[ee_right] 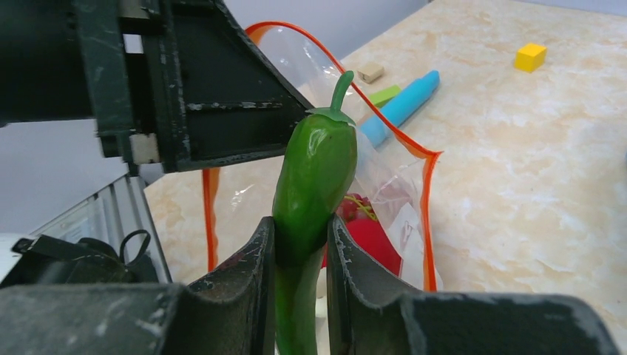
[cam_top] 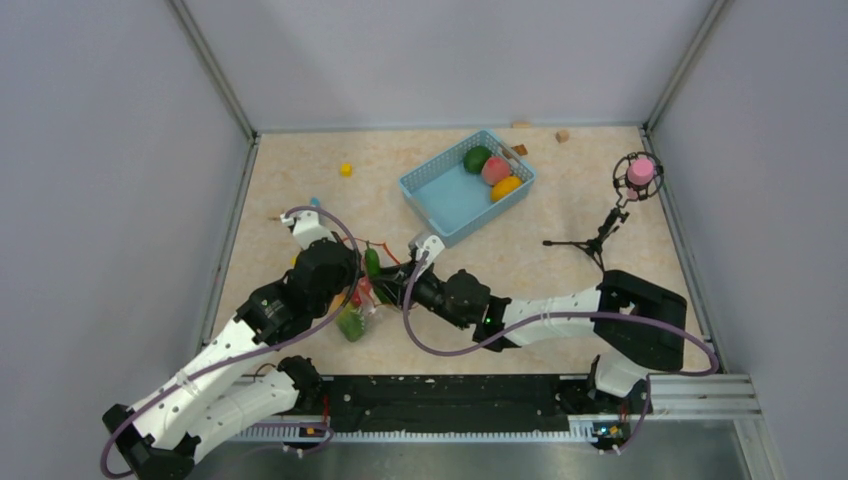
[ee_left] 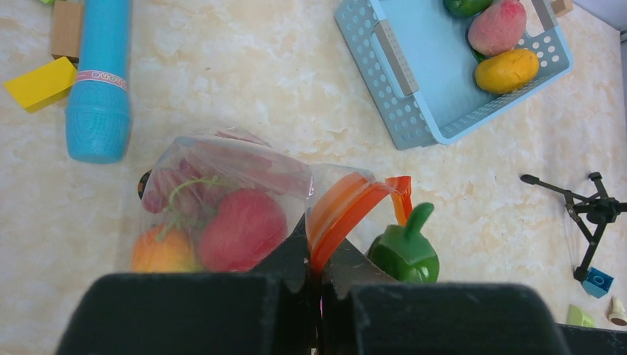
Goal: Place the food in the zip-top bag and seal the zipper
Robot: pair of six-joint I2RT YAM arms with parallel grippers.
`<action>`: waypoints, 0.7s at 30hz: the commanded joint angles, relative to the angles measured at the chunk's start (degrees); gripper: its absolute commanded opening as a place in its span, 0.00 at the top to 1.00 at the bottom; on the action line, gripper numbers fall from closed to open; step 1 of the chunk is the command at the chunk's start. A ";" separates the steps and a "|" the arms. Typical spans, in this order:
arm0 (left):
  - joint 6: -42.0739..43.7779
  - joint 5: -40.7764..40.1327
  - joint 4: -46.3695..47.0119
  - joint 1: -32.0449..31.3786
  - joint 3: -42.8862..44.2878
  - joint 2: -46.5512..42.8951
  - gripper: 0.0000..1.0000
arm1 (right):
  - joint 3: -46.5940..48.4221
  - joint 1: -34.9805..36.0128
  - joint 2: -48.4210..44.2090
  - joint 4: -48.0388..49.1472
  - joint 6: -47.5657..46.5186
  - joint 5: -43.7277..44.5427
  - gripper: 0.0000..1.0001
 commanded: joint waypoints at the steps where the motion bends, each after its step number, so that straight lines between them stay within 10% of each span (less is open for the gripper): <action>1: 0.05 -0.91 2.23 0.26 0.46 -0.92 1.00 | -1.43 1.18 -3.67 1.94 -1.09 -4.14 0.93; 10: 0.64 -0.20 2.61 0.30 0.66 -0.20 1.00 | 3.84 1.16 -2.93 -11.98 -3.29 -6.24 0.93; 21: 3.16 4.14 5.06 0.23 0.31 -0.68 1.00 | 18.27 0.96 2.69 -35.18 5.66 11.47 0.95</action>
